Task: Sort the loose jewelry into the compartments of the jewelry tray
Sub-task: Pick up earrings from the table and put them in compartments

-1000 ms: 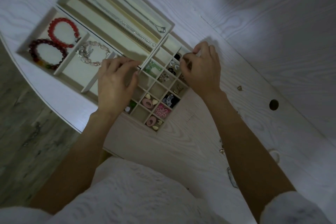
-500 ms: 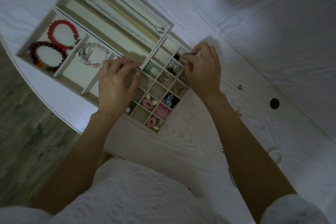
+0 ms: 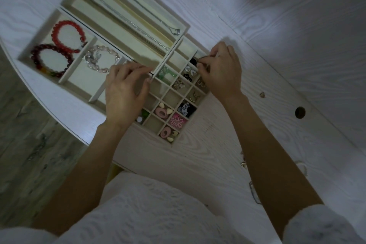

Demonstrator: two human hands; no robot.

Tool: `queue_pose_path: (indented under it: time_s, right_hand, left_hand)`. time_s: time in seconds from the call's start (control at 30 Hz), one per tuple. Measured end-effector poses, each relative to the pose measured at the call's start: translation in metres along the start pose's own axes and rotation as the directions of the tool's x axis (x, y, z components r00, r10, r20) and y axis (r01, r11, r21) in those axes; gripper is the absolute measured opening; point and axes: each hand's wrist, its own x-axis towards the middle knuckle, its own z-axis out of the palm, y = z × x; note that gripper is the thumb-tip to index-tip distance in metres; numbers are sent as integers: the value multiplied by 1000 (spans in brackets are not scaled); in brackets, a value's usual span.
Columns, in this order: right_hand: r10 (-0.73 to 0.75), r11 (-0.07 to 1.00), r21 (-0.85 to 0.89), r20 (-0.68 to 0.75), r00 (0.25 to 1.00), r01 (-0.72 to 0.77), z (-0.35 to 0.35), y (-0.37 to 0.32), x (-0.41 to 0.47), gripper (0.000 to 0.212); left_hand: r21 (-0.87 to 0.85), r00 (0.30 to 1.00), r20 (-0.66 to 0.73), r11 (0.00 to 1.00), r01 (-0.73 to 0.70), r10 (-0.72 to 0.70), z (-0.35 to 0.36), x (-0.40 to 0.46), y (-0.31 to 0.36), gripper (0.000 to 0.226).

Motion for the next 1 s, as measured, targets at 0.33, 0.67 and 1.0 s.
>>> queue_pose_path:
  time_s: [0.33, 0.67, 1.0]
  right_hand:
    - [83, 994, 73, -45, 996, -79, 4, -8, 5, 9]
    - [-18, 989, -149, 54, 998, 26, 4, -12, 14, 16]
    - [-48, 993, 104, -27, 998, 51, 5, 0, -5, 14]
  left_hand:
    - [2, 1000, -9, 1000, 1, -1, 2, 1, -1, 23]
    - [-16, 1000, -2, 1000, 8, -8, 0, 1, 0, 24]
    - [-22, 1000, -15, 1000, 11, -12, 0, 1, 1, 23]
